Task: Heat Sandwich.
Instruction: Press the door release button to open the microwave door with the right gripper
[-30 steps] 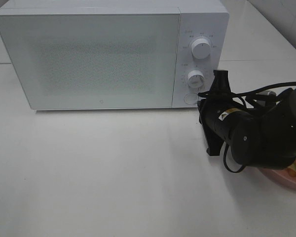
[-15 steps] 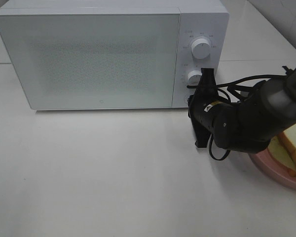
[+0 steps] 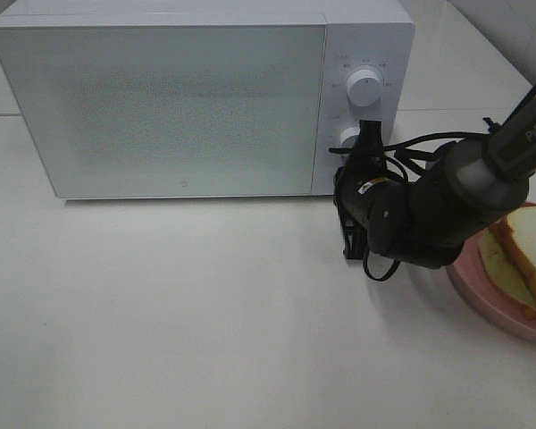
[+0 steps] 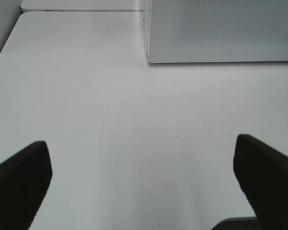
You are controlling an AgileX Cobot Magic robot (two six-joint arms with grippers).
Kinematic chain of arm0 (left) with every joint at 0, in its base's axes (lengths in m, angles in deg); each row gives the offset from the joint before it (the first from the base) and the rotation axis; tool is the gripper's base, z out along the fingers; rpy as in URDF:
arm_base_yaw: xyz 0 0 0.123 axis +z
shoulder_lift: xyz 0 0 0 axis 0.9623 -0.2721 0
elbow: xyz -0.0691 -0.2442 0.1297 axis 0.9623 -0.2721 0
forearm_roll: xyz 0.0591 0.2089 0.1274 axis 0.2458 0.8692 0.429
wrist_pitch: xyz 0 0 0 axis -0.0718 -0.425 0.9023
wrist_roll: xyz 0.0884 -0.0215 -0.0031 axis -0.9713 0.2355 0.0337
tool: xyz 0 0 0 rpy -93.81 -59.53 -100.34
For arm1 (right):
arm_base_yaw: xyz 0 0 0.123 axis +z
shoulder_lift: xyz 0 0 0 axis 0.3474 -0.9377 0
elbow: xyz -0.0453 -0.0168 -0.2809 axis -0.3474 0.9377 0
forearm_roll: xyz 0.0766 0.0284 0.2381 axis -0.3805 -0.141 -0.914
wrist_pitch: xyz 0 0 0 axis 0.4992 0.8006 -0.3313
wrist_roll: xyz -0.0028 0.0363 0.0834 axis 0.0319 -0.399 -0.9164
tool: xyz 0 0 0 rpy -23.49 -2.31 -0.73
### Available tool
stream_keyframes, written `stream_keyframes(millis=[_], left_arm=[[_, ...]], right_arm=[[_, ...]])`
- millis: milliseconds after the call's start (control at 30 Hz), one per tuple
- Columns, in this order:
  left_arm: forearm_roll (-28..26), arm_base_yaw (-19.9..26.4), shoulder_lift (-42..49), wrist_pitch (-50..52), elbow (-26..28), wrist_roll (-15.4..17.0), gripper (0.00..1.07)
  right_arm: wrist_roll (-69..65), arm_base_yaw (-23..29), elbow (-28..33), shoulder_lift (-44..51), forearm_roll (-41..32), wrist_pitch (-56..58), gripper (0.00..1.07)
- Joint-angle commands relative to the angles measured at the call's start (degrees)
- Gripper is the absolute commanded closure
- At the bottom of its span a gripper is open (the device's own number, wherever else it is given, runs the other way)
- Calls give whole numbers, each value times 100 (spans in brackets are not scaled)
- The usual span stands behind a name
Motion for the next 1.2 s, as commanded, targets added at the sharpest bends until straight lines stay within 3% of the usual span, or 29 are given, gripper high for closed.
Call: stream_keyframes(millis=[33, 467, 900, 1200], left_arm=[[-34, 29, 109, 57, -6, 29, 9], [-34, 29, 109, 57, -6, 29, 9], [-34, 29, 109, 57, -6, 29, 9], [-34, 29, 109, 57, -6, 29, 9]], right_arm=[[212, -29, -138, -17, -86, -338, 107], [361, -29, -178, -34, -235, -1524, 107], [688, -430, -791, -166, 63, -1427, 107], [796, -430, -842, -166, -34, -1306, 107]])
